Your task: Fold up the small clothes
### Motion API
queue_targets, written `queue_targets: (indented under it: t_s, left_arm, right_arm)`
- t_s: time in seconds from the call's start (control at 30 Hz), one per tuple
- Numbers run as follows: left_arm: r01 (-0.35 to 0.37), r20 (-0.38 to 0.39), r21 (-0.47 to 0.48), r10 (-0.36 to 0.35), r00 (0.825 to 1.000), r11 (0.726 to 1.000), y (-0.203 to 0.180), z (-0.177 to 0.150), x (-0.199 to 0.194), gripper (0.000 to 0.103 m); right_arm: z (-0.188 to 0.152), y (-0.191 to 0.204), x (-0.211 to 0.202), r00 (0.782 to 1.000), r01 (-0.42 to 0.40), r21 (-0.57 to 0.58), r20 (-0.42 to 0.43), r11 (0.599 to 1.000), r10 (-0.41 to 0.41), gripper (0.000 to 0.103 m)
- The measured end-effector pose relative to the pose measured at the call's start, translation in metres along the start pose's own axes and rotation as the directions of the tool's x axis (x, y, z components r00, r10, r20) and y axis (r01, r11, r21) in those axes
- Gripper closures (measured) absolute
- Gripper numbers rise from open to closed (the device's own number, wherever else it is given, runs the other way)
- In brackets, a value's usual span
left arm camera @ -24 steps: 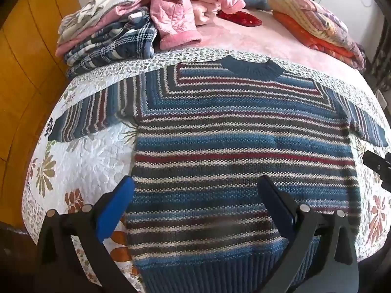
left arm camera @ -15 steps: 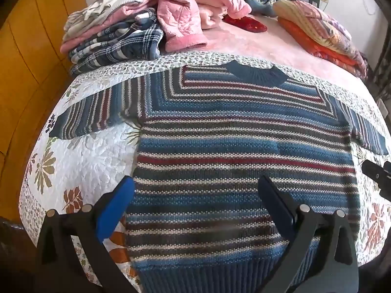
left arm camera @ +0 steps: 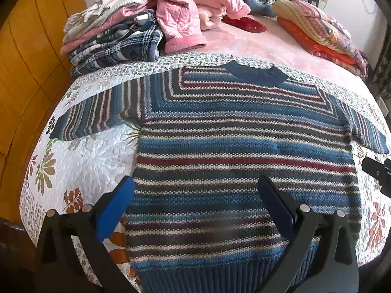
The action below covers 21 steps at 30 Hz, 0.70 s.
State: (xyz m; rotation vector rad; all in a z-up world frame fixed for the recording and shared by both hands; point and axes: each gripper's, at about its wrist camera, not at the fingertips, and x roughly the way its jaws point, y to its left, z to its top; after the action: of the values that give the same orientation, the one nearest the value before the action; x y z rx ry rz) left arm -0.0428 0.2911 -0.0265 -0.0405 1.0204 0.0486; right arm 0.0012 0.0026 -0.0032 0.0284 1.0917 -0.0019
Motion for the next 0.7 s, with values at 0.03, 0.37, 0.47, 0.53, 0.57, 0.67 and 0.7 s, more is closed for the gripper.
queue_targets:
  t_s: [0.03, 0.37, 0.47, 0.53, 0.57, 0.67, 0.7]
  left_arm:
    - [-0.002, 0.003, 0.003, 0.002, 1.0, 1.0, -0.0008, -0.0008, -0.0003, 0.003]
    - [-0.008, 0.008, 0.007, 0.008, 1.0, 1.0, -0.0017, -0.0001, -0.0014, 0.003]
    - [-0.006, 0.008, 0.006, 0.006, 1.0, 1.0, -0.0019, -0.0001, -0.0015, 0.003]
    - [-0.007, 0.01, 0.006, 0.007, 1.0, 1.0, -0.0022, 0.0001, -0.0015, 0.003]
    - [-0.006, 0.009, 0.007, 0.006, 1.0, 1.0, -0.0021, 0.0001, -0.0016, 0.003]
    - [-0.006, 0.01, 0.008, 0.006, 1.0, 1.0, -0.0021, 0.0002, -0.0016, 0.003]
    - [-0.006, 0.009, 0.008, 0.006, 1.0, 1.0, -0.0022, 0.0004, -0.0014, 0.003]
  right_arm:
    - [0.0001, 0.0001, -0.0001, 1.0, 0.001, 0.0, 0.001, 1.0, -0.001, 0.004]
    - [0.0005, 0.0002, -0.0005, 1.0, 0.0, 0.005, 0.003, 1.0, 0.0, 0.004]
    - [0.0009, -0.0007, -0.0009, 1.0, -0.001, 0.004, 0.005, 1.0, 0.001, 0.004]
    - [0.0008, -0.0013, -0.0008, 1.0, -0.002, 0.006, 0.006, 1.0, 0.002, 0.004]
    - [0.0009, -0.0012, -0.0008, 1.0, -0.002, 0.005, 0.005, 1.0, 0.002, 0.004]
    - [0.0007, -0.0012, -0.0008, 1.0, -0.002, 0.006, 0.006, 1.0, 0.002, 0.004]
    - [0.0007, -0.0012, -0.0008, 1.0, -0.002, 0.005, 0.005, 1.0, 0.002, 0.004]
